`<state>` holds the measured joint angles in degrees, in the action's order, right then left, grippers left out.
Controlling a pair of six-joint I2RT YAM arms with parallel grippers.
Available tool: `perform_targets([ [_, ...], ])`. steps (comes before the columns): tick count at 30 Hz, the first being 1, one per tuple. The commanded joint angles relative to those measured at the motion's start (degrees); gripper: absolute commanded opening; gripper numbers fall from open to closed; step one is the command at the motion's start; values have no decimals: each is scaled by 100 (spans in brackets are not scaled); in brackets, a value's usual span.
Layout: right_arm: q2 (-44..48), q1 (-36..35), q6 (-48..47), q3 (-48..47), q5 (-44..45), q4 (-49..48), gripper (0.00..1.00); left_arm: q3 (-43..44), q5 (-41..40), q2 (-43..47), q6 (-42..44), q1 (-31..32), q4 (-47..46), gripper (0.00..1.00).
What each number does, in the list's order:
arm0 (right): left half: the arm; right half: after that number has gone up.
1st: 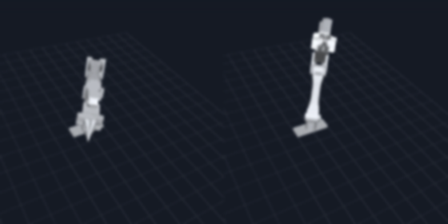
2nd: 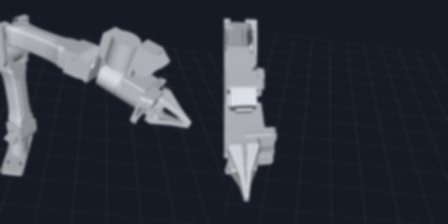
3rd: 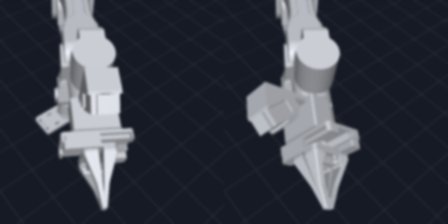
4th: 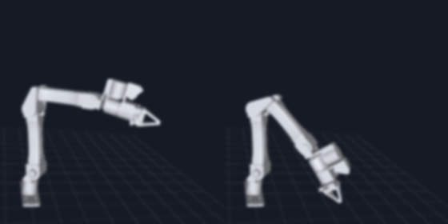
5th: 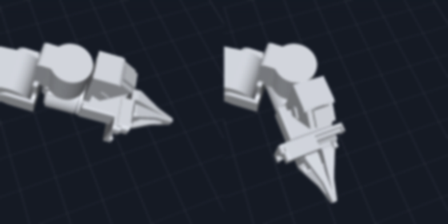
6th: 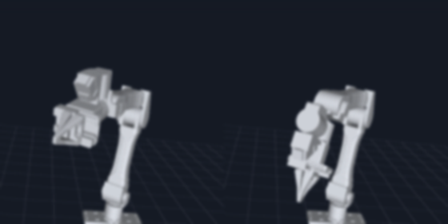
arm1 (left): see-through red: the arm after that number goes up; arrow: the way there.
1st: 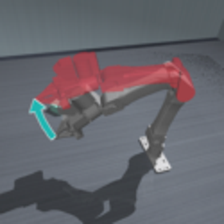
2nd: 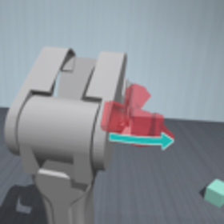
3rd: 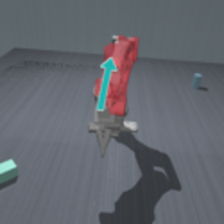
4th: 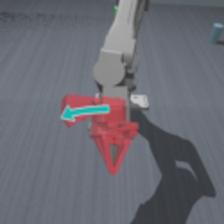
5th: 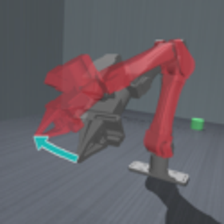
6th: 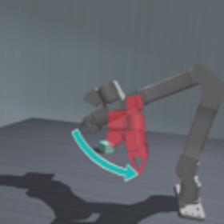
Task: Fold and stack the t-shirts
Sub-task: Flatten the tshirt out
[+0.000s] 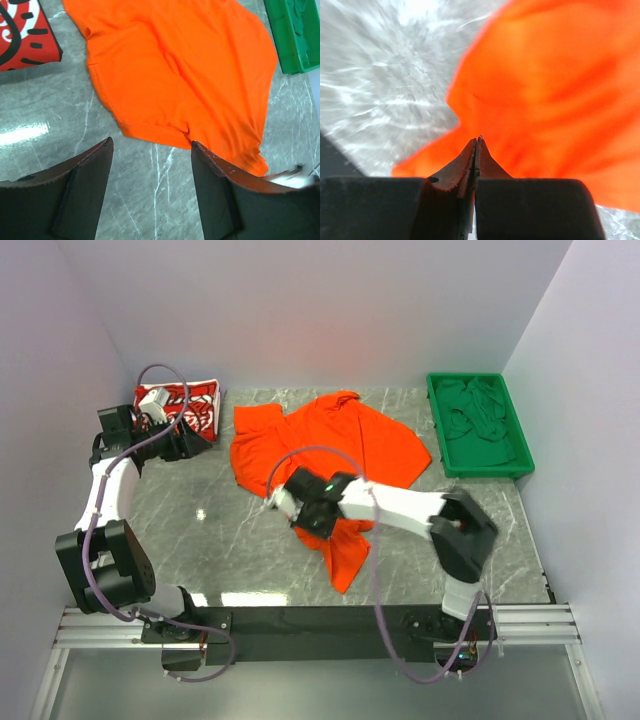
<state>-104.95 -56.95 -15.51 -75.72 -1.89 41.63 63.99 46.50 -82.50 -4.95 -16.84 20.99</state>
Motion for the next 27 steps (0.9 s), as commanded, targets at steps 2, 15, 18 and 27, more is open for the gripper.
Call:
perform_targets([
  [2,1256,719,30,152,-1320,-67,0,114,263,-29,433,128,141,67],
  [15,863,1652,582,67,-2394,179,30,-1799,184,436,-66,1463,-559,47],
  [18,730,1442,864,-91,-2439,92,32,-2241,-228,551,-752,1805,-1167,47],
  [27,-68,387,1137,-294,-1237,-137,60,-1751,-731,-389,-858,1869,-1097,53],
])
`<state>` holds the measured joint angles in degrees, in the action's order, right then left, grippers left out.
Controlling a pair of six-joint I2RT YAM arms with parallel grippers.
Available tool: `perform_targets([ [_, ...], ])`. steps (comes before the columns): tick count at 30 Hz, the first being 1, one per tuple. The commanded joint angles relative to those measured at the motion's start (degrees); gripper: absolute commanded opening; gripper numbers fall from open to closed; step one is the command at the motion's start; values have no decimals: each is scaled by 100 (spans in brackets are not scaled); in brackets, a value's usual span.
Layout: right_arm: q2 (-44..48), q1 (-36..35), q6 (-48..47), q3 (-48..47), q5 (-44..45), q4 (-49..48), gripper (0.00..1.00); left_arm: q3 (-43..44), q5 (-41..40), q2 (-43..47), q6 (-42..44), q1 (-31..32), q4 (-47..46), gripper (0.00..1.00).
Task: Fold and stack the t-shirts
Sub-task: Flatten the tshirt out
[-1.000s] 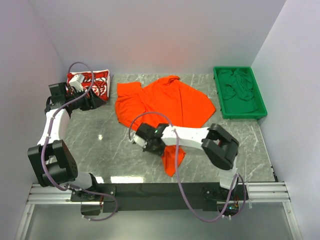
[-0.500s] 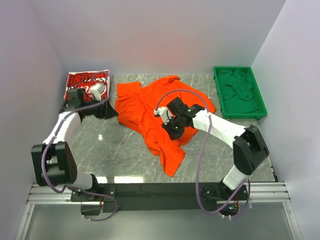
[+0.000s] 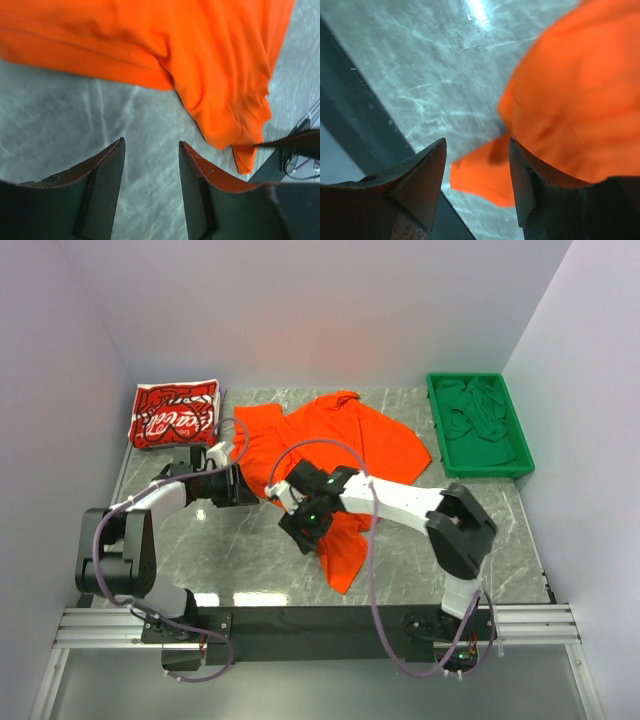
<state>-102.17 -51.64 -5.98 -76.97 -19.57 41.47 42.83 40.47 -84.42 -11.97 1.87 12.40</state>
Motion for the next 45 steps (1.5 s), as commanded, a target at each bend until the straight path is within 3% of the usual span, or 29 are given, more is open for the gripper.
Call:
perform_targets([
  [1,-443,-154,211,-204,612,-209,60,419,-136,-276,-192,-11,-256,52],
  [6,-813,-22,334,-371,1034,-315,45,621,-74,-312,-201,-11,-203,52],
  [8,-700,118,334,-345,973,-324,32,630,-39,-268,-122,-11,-124,52],
  [9,-638,188,334,-345,903,-281,14,648,-22,-250,-61,-11,-107,51],
  [11,-341,487,343,-258,544,-271,0,656,49,-215,-16,-11,-72,51],
  [15,-13,1198,273,50,-187,-307,0,718,137,-267,-25,-11,-106,50],
  [25,-1085,2508,360,95,-855,-17,0,947,198,-619,-130,384,-282,49],
  [31,-1446,2676,466,42,-1206,159,0,648,549,-654,-982,1025,-914,53],
  [35,-1446,2668,457,86,-1496,150,0,499,348,-838,-1413,1430,-1397,58],
  [45,-1508,2641,369,103,-1629,230,0,797,313,-1550,-1765,2203,-2154,45],
])
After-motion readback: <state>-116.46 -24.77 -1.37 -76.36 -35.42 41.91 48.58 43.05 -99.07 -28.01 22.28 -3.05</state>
